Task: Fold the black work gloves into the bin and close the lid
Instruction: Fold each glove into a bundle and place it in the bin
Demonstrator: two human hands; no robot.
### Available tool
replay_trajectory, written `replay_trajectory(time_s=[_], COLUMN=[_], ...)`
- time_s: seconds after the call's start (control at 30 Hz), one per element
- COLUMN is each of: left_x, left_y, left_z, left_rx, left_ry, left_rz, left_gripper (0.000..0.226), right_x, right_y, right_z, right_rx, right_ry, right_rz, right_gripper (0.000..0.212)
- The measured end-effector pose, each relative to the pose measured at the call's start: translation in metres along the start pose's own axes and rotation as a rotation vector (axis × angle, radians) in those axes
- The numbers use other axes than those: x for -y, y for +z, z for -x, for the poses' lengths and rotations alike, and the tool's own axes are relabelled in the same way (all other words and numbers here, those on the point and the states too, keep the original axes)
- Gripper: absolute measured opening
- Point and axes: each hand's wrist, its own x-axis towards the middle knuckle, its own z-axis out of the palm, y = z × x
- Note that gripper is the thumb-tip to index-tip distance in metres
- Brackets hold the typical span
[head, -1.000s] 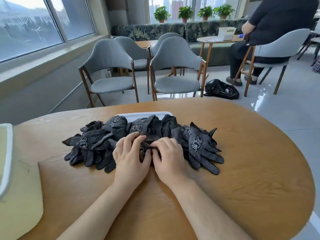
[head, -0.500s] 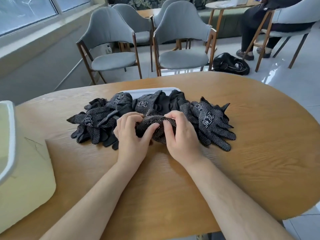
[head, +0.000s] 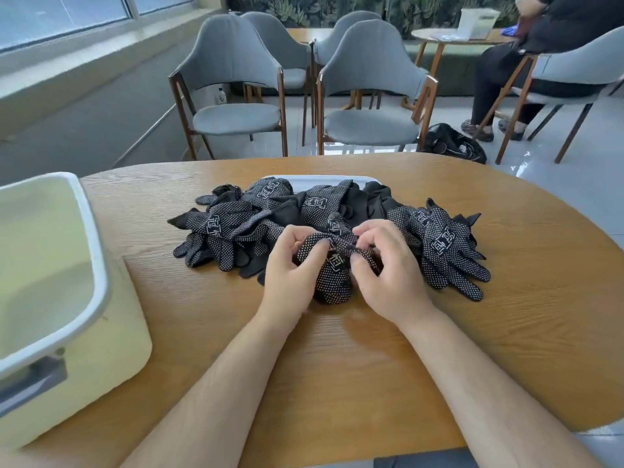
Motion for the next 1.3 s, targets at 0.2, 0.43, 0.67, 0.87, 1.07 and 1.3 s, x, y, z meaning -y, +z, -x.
replay_trajectory(time_s=[0.2, 0.43, 0.67, 0.87, 1.07, 1.3], left_x=[-0.005, 0.002, 0.005, 0.001, -0.001, -0.067], left_y=[-0.001, -0.004, -0.006, -0.005, 0.003, -0.001], left_z=[0.000, -0.007, -0.011, -0.012, -0.010, -0.027], left_rx=[0.066, 0.112, 0.138, 0.112, 0.117, 0.080], left_ry=[0.011, -0.116, -0.294, -0.255, -0.245, -0.015], left_rz=[0.028, 0.209, 0.346, 0.435, 0.299, 0.120], left_gripper=[0.016, 0.050, 0.051, 0.035, 0.030, 0.013], right_x=[0.013, 0.004, 0.006, 0.015, 0.007, 0.020], right_y=[-0.008, -0.002, -0.009, -0.014, -0.025, -0.055], right_z=[-0.002, -0.003, 0.000, -0.002, -0.008, -0.048], right_rx=[0.046, -0.066, -0.054, 0.090, 0.162, 0.087], right_ry=[-0.187, -0.106, 0.112, 0.206, 0.295, 0.231], right_rz=[0.014, 0.007, -0.157, -0.407, -0.376, -0.283], right_gripper=[0.053, 0.020, 0.023, 0.016, 0.016, 0.040])
